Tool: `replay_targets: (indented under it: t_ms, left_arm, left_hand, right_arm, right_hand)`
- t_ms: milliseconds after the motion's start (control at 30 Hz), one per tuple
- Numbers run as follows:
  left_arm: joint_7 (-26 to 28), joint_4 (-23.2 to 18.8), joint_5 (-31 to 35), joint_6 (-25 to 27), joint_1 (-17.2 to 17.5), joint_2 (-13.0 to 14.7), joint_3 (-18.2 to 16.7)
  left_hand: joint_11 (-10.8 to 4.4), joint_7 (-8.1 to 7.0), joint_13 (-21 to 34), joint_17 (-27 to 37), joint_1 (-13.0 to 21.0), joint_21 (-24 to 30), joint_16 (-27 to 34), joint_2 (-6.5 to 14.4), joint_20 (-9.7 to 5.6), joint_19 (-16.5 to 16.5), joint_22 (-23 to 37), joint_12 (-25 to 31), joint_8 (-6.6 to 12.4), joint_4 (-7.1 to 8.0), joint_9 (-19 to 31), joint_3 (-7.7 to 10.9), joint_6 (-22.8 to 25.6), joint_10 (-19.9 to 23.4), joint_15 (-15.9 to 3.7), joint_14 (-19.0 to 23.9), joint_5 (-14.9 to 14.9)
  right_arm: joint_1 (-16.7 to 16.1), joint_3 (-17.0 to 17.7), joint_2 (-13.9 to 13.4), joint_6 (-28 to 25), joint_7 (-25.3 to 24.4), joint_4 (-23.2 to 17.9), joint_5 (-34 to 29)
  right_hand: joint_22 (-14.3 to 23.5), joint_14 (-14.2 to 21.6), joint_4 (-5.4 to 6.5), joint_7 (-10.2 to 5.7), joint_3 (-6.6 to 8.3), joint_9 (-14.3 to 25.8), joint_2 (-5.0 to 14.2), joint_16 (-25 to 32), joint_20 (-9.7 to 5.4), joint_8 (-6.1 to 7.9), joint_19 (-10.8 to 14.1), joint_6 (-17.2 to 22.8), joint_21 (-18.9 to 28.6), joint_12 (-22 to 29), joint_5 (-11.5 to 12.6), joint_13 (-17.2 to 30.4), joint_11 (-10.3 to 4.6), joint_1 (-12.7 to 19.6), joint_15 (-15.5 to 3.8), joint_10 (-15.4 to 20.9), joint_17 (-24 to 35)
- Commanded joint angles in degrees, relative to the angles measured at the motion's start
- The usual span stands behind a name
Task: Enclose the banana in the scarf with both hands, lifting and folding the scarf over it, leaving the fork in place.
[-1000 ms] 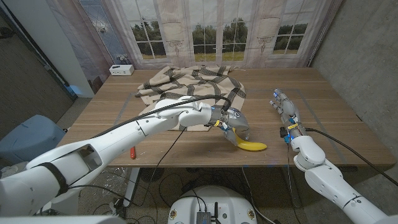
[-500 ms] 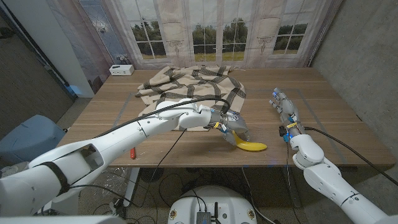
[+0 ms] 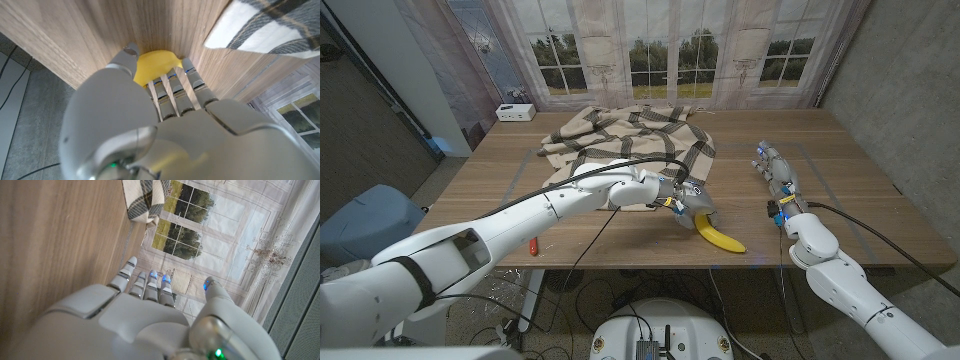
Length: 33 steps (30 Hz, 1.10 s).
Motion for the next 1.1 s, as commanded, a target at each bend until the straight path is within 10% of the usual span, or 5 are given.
replay_targets:
  t_ms: [33,233,333,1100]
  left_arm:
    - [-0.2,2.0,-0.1,1.0,-0.5,-0.5,1.2]
    - [5.5,2.0,1.9,1.4,0.6,0.3,0.8]
    - [8.6,1.9,2.8,1.6,1.1,0.6,0.5]
    - [18.8,-4.5,3.0,10.1,5.8,3.5,-6.3]
  left_hand:
    - [-0.46,1.82,-0.3,-0.3,-1.7,2.0,0.8,0.7,-0.23,1.8,0.3,1.5,1.21,0.87,0.2,-0.37,4.5,5.3,-6.75,6.2,0.1]
    - [-0.13,3.21,0.6,3.7,1.2,6.0,7.3,7.6,-0.11,4.5,0.0,6.3,6.72,0.00,0.6,2.53,20.7,20.9,-8.18,20.9,0.3]
    - [-0.86,4.39,2.3,7.9,3.1,7.9,12.0,7.7,-0.17,5.2,0.2,7.6,8.22,0.05,1.7,2.95,22.6,24.2,-8.65,24.7,0.0]
    - [-1.30,5.62,7.3,12.9,4.3,9.8,15.6,7.8,-0.05,3.1,0.4,10.9,8.78,1.31,3.6,3.43,22.4,26.1,-8.92,25.0,0.0]
  right_arm:
    - [1.2,-0.6,-0.2,-1.0,-0.2,0.5,-0.3]
    - [1.2,-0.7,-0.4,-1.6,-0.6,0.2,-0.6]
    - [1.2,-0.7,-0.5,-1.6,-0.6,0.2,-0.6]
    - [1.5,-0.9,-0.3,-0.4,0.1,0.7,-0.6]
  right_hand:
    - [0.1,0.6,-0.10,0.13,0.05,0.1,0.02,0.3,0.06,0.23,0.8,0.6,0.3,0.4,0.0,0.3,-0.13,-0.4,0.03,0.4,0.2]
    - [0.1,0.7,-0.16,0.05,0.09,0.1,0.05,0.3,0.06,0.21,0.8,0.6,0.3,0.4,0.0,0.3,-0.05,-0.4,0.00,0.5,0.2]
    - [0.1,0.7,-0.19,0.02,0.11,0.1,0.07,0.3,0.05,0.20,0.8,0.6,0.3,0.4,0.0,0.3,-0.07,-0.4,0.04,0.5,0.2]
    - [0.1,0.9,-0.44,-0.12,0.25,0.1,0.16,0.2,0.16,0.12,0.9,0.6,0.3,0.3,0.1,0.3,-0.07,-0.3,0.18,0.5,0.1]
